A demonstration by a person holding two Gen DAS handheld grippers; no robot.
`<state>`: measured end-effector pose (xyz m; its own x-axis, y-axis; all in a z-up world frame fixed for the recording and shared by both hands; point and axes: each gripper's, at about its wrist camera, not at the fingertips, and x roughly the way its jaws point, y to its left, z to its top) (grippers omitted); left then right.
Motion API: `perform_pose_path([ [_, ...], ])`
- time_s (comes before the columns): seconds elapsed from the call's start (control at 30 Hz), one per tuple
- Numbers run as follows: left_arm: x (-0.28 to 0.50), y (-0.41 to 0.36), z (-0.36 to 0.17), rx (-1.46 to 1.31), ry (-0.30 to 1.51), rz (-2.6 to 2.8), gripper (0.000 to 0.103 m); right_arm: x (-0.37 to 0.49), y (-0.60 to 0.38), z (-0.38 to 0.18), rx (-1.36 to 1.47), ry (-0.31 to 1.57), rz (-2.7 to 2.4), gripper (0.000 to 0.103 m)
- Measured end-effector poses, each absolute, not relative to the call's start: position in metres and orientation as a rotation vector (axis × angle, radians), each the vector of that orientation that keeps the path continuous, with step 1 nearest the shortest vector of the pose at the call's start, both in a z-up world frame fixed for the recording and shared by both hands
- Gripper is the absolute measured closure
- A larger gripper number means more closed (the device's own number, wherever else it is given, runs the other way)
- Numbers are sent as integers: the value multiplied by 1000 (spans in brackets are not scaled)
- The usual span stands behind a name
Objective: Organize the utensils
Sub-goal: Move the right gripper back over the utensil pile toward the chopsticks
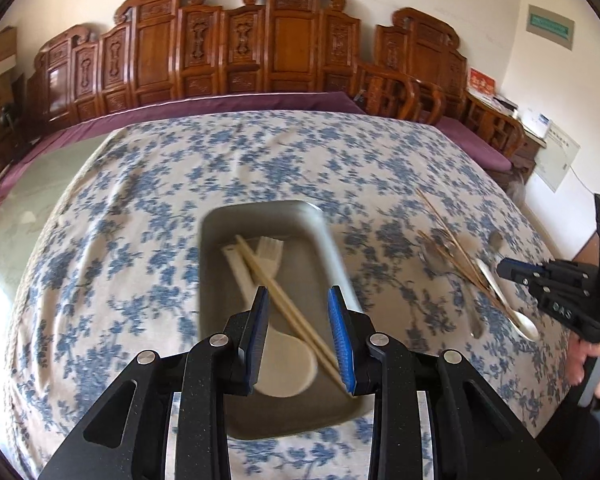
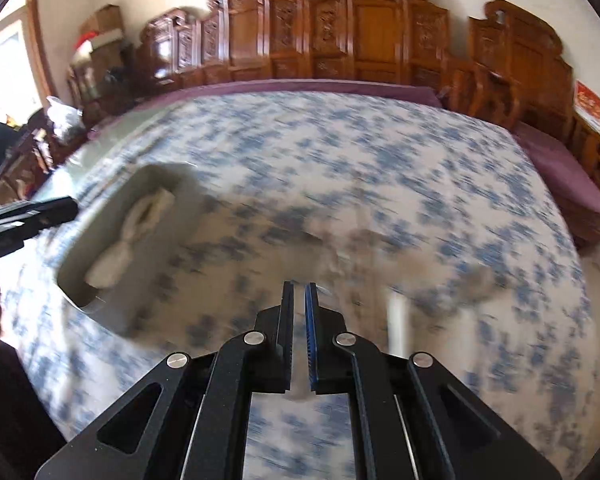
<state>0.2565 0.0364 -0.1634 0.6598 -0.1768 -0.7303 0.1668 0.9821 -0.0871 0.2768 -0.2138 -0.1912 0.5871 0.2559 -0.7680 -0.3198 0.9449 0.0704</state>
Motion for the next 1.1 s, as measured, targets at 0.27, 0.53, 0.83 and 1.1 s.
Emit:
perform_pose_path([
  [0.27,249,-5,-177,33,850,-253,75,282,-239,-221,-59,928,308,89],
  [0.53,241,-30,-185,71,858,-295,75,279,-230,-238,-80,969,344,89],
  [0.83,238,-41,-190,99,870,-309,75,275,-223,-240,-119,963,357,89],
  [1.1,234,-47,-193,108,868,-309,75,278,-220,-241,-161,946,339,89],
])
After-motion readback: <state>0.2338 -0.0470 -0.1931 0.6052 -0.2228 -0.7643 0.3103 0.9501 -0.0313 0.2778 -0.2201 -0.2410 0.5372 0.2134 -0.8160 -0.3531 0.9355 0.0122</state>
